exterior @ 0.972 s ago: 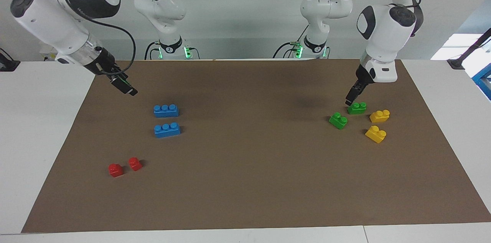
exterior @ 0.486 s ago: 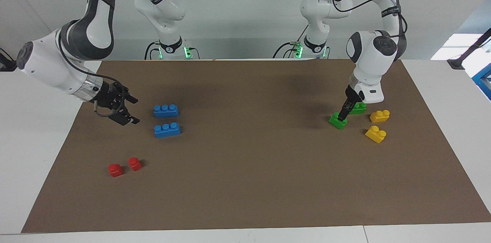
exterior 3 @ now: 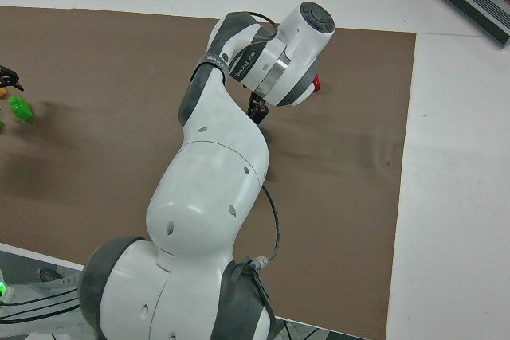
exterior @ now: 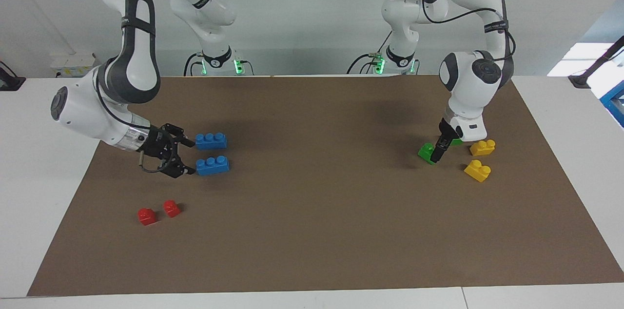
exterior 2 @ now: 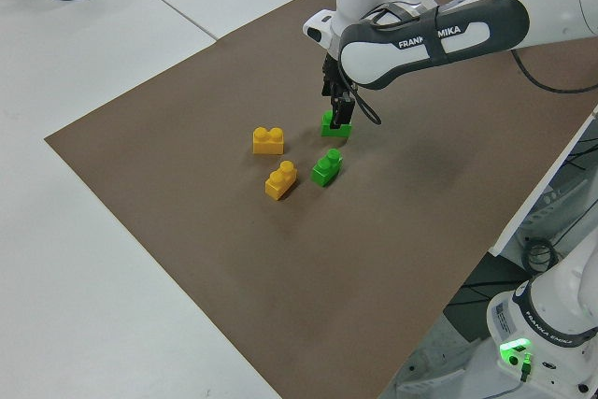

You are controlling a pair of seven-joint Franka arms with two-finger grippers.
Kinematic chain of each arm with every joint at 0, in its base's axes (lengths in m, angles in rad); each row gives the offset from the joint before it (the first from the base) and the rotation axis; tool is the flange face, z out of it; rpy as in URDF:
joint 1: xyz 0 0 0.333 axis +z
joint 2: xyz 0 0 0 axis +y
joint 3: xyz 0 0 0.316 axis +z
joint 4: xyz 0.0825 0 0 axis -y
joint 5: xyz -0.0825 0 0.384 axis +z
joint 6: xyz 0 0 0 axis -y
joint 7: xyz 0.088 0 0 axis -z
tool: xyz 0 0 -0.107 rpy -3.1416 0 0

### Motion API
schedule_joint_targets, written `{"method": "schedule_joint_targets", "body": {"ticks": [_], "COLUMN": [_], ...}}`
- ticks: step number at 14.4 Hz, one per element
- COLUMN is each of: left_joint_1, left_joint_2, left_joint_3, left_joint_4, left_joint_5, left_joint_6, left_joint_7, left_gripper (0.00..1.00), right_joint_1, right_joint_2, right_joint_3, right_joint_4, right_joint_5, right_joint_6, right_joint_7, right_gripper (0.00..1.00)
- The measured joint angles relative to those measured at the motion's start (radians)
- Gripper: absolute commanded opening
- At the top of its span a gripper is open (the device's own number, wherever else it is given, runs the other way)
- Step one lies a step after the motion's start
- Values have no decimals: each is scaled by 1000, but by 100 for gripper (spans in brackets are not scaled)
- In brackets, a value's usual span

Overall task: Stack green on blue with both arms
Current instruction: 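Move the left gripper to the green brick while the right gripper reaches the blue brick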

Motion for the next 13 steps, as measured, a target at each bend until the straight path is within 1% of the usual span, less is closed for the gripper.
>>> {"method": "schedule_joint_targets", "body": {"ticks": [3, 4, 6, 7, 8, 9, 10, 13], "left_joint_1": [1, 2, 2, 2, 2, 2, 2, 2], "left_joint_2": [39, 48, 63, 70, 73, 75, 75, 75], "left_joint_3": [0, 0, 0, 0, 0, 0, 0, 0], "left_joint_4": [-9, -10, -11, -11, -11, -11, -11, -11], "left_joint_5": [0, 0, 0, 0, 0, 1, 1, 1], "left_joint_6": [64, 70, 80, 85, 86, 86, 86, 91], "left_joint_7": [-17, -20, -24, -25, -26, -26, -26, -25], "left_gripper": [100, 98, 91, 82, 62, 30, 1, 0], "right_joint_1": [0, 0, 0, 0, 0, 0, 0, 0], "right_joint_2": [28, 31, 34, 35, 35, 35, 36, 37], "right_joint_3": [0, 0, 0, 0, 0, 0, 0, 0], "right_joint_4": [-3, -10, -33, -45, -55, -66, -75, -103], "right_joint_5": [0, 0, 9, 15, 17, 18, 19, 20], "right_joint_6": [1, 1, 13, 23, 31, 38, 41, 72], "right_joint_7": [-4, -9, -26, -35, -41, -49, -57, -73], "right_gripper": [95, 95, 95, 95, 95, 95, 95, 95]}}
